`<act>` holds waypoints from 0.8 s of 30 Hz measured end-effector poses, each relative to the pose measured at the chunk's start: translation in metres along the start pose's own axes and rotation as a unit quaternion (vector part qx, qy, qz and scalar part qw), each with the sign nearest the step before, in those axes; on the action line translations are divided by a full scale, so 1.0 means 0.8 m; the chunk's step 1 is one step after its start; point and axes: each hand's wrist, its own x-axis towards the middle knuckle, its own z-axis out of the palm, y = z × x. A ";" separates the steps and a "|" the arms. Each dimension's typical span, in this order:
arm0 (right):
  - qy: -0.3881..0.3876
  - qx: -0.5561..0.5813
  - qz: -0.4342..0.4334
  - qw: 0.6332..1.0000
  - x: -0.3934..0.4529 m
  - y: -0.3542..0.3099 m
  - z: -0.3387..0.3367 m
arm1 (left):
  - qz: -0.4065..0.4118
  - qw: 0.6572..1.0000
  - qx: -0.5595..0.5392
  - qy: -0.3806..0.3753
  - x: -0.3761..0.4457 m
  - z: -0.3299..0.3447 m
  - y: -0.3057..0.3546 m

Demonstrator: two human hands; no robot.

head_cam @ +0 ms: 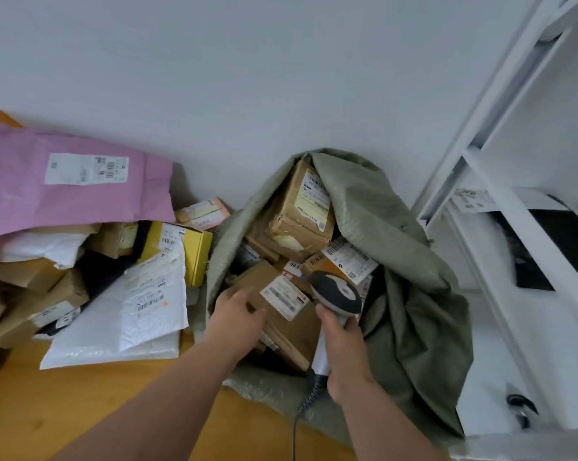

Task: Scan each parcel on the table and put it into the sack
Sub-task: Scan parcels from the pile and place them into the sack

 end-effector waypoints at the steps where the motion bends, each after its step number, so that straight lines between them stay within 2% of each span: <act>1: -0.026 0.008 -0.013 1.000 0.002 -0.005 0.003 | 0.000 1.000 0.004 0.008 0.002 0.000 -0.001; 5: -0.088 -0.004 -0.049 0.995 0.006 -0.021 0.013 | 0.005 0.999 0.022 0.022 0.004 0.004 -0.004; 11: -0.066 -0.016 -0.016 0.998 0.001 -0.022 0.016 | 0.008 0.996 0.026 0.085 0.001 -0.011 -0.005; 16: -0.112 -0.043 -0.005 0.993 -0.017 -0.028 0.037 | 0.014 0.987 0.001 0.159 -0.004 -0.045 -0.008; 24: -0.155 -0.122 -0.031 0.980 -0.060 -0.019 0.122 | -0.013 0.974 -0.043 0.221 -0.019 -0.129 -0.062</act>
